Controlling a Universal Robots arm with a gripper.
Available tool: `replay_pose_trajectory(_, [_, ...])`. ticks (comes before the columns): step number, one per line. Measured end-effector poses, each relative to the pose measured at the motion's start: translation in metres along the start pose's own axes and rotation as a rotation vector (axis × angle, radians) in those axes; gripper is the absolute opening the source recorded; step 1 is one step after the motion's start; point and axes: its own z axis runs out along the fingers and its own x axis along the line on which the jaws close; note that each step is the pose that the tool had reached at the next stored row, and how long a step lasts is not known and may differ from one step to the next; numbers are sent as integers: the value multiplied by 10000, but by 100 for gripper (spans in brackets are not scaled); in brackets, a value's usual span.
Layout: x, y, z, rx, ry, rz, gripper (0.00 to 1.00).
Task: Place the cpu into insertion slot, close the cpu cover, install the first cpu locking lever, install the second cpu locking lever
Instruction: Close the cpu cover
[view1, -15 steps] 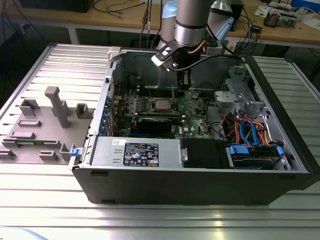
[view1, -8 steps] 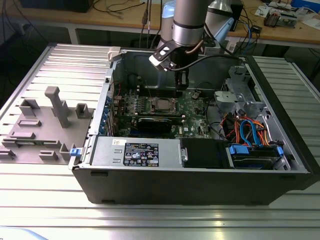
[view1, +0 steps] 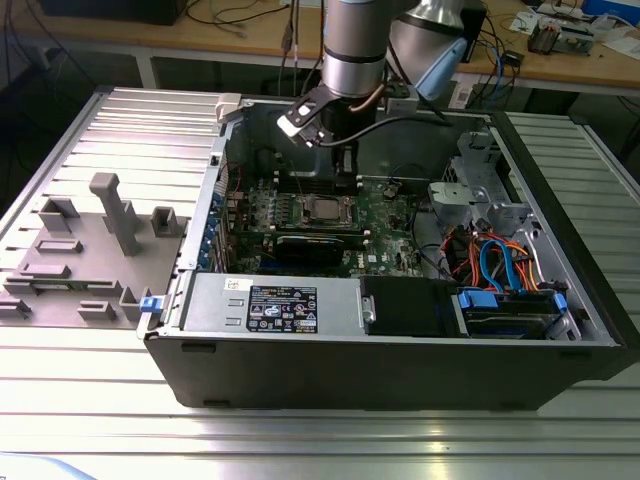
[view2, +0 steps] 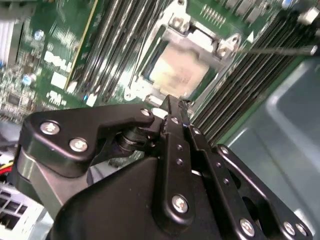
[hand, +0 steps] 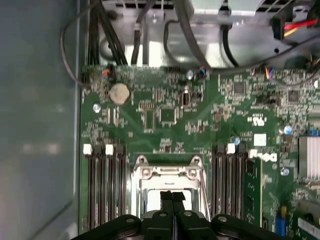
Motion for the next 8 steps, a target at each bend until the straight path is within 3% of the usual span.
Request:
replay_pose_trajectory(2, [2, -74, 23, 5, 16, -38, 11])
replay_pose_trajectory(8, [2, -156, 115, -11, 71, -610, 11])
